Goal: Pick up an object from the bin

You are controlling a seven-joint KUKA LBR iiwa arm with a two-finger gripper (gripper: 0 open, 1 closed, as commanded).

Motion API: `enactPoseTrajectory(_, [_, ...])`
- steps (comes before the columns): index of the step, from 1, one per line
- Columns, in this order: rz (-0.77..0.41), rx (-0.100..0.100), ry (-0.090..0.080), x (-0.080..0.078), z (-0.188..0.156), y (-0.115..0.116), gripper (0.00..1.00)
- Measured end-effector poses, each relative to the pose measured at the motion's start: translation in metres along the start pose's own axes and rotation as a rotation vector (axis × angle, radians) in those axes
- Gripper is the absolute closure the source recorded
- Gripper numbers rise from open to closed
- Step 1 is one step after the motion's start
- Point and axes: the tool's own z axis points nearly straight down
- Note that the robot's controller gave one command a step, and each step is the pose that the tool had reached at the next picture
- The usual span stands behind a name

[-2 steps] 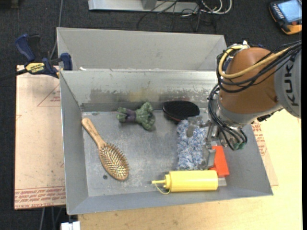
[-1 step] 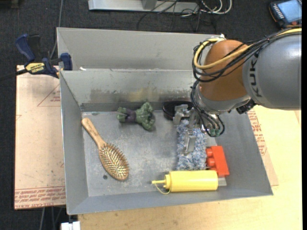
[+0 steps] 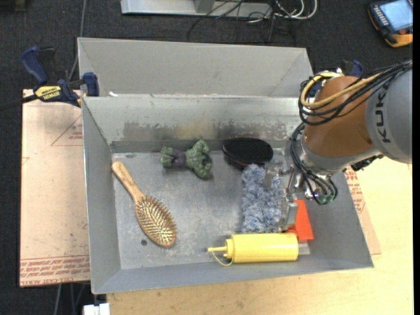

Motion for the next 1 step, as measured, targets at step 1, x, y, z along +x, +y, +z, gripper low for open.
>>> enactPoseTrajectory(1, [-0.237, -0.001, 0.003, -0.0273, 0.0588, 0.0055, 0.0])
